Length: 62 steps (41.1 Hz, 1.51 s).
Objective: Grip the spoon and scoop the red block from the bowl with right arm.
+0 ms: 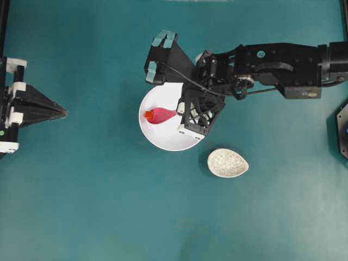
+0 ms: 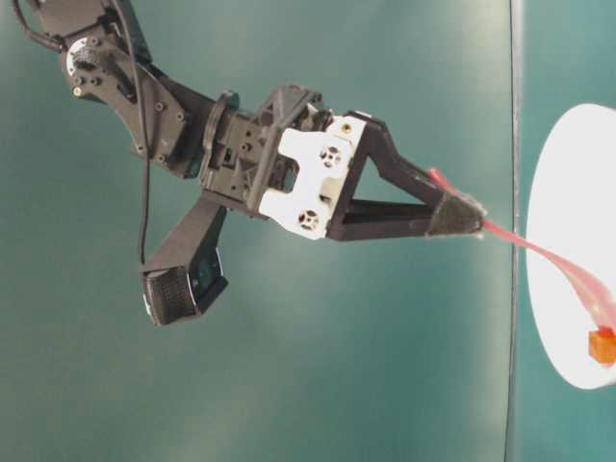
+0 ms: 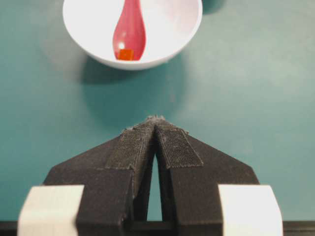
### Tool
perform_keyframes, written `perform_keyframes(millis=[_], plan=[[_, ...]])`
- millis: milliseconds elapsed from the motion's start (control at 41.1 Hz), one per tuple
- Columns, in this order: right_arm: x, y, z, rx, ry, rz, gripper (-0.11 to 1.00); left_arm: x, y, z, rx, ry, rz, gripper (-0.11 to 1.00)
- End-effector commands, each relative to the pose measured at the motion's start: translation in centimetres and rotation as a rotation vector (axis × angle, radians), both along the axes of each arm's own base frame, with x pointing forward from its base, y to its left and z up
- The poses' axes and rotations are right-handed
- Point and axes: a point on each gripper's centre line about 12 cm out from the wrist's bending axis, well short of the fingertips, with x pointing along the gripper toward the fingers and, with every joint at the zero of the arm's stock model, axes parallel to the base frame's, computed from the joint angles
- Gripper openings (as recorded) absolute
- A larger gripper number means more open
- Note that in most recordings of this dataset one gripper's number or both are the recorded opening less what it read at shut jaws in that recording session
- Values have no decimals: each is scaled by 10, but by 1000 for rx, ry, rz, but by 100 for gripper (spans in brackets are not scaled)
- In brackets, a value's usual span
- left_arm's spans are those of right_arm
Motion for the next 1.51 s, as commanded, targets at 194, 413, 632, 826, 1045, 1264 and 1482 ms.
perform_keyframes(millis=[194,413,632,826,1045,1264,1482], plan=[[-4,3,21,8,-102,-20,25,3,0,11,0,-32,2,0],[-12,5,20,10,-131,-31,25,3,0,11,0,-32,2,0],[-16,10,21,6,-185,-26,25,3,0,11,2,-32,1,0],[-20,10,20,4,-191,-26,25,3,0,12,0,-34,2,0],[-25,11,20,1,-219,-26,25,3,0,11,0,-32,2,0],[-31,15,19,-6,-271,-23,25,3,0,11,0,-32,2,0],[-40,20,15,-8,-309,-17,25,3,0,11,0,-32,2,0]])
